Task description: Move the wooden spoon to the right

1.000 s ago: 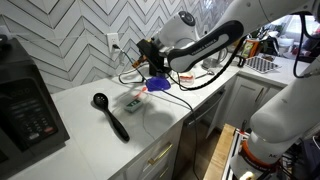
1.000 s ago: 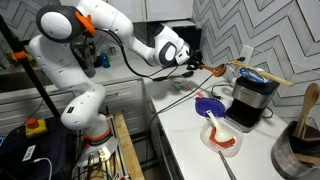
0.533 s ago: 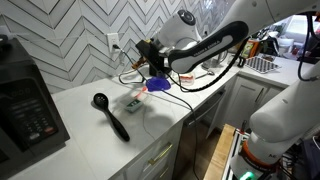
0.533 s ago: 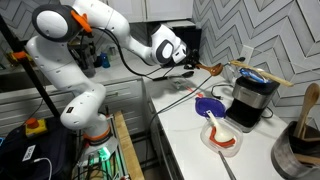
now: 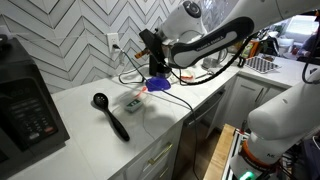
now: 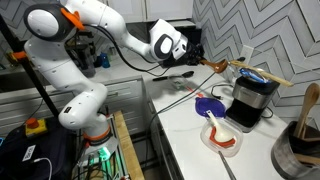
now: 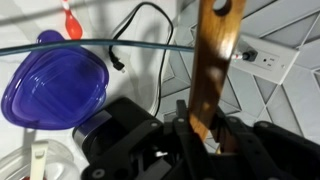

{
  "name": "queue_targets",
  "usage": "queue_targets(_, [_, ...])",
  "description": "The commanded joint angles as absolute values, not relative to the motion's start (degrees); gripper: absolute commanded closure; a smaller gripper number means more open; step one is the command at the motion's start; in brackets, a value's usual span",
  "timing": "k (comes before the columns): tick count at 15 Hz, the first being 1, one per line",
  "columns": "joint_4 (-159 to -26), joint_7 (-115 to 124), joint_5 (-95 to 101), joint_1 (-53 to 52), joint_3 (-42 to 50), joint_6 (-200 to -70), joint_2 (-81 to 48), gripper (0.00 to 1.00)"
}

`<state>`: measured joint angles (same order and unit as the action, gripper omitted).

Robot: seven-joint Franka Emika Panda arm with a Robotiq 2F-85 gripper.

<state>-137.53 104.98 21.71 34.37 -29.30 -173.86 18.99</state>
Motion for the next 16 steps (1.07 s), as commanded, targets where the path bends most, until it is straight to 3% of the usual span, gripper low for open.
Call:
queue_targets(1, [-140.43, 108.33, 22.7, 38.81, -30.4, -167.59, 24.56, 0.94])
queue_targets(5, [-141.41, 105.16, 21.68, 39.93, -27.39, -162.15, 25.25, 0.94])
queue_targets(10, [-141.17, 89.49, 21.02, 31.81, -13.7, -157.92, 20.36, 0.94])
queue_targets(16, [-140.5, 85.92, 23.19, 30.71, -5.9, -150.99, 20.63, 0.94])
